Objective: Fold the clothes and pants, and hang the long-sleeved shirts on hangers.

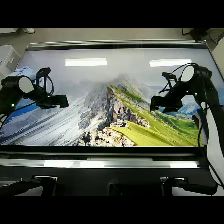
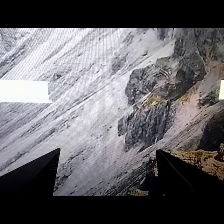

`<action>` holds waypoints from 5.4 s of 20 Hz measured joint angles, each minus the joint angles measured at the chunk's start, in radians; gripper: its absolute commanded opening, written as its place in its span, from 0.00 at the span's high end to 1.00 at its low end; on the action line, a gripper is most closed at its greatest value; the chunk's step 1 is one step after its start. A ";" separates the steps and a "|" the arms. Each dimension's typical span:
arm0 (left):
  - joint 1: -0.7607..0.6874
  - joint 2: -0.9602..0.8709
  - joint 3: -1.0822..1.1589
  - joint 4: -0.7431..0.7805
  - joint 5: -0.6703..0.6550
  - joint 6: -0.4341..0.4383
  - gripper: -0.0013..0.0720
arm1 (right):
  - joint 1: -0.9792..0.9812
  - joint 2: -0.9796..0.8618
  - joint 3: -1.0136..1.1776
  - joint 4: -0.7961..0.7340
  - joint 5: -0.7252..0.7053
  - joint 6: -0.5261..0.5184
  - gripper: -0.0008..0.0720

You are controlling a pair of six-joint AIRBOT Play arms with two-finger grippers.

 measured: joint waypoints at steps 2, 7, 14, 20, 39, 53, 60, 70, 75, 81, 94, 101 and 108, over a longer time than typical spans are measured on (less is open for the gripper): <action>0.000 0.000 0.000 0.000 0.000 0.000 0.01 | 0.000 0.000 0.000 0.000 0.000 0.000 0.04; 0.000 0.000 0.000 0.000 0.000 0.000 0.01 | 0.000 0.000 0.000 0.000 0.000 0.000 0.04; 0.000 0.000 0.000 0.000 0.000 0.000 0.01 | 0.000 0.000 0.000 0.000 0.000 0.000 0.04; 0.000 0.000 0.000 0.000 0.000 0.000 0.01 | 0.000 0.000 0.000 0.002 -0.057 0.005 0.04; 0.104 -0.114 0.066 0.122 1.074 0.085 0.00 | 0.000 0.000 0.000 0.005 -0.430 0.012 0.04; 0.719 -0.410 0.151 -0.378 0.797 -0.414 0.00 | 0.001 -0.005 -0.001 0.008 -0.440 0.012 0.06; 0.698 -0.662 0.369 -0.948 0.813 0.001 0.00 | 0.001 -0.005 -0.001 0.012 -0.412 0.028 0.06; 0.654 -0.868 0.591 -1.187 0.877 0.112 0.95 | 0.001 -0.005 -0.001 0.037 -0.259 0.066 0.06; 0.636 -0.805 0.644 -1.205 0.771 0.267 0.96 | 0.001 0.031 0.018 0.024 -0.196 0.033 0.06; 0.513 -0.350 0.659 -0.846 0.617 0.451 0.96 | 0.001 0.188 0.129 -0.183 -0.324 0.003 0.06; -0.436 0.261 0.062 -0.201 0.251 -0.140 0.96 | 0.001 0.457 0.172 -0.281 -0.130 -0.004 0.06; -0.735 0.026 -0.253 -0.321 0.607 -0.406 0.00 | 0.001 0.465 0.166 -0.283 0.024 -0.003 0.06; -0.460 0.060 -0.102 -0.335 0.364 -0.074 0.00 | 0.001 0.466 -0.013 -0.036 0.133 0.028 0.04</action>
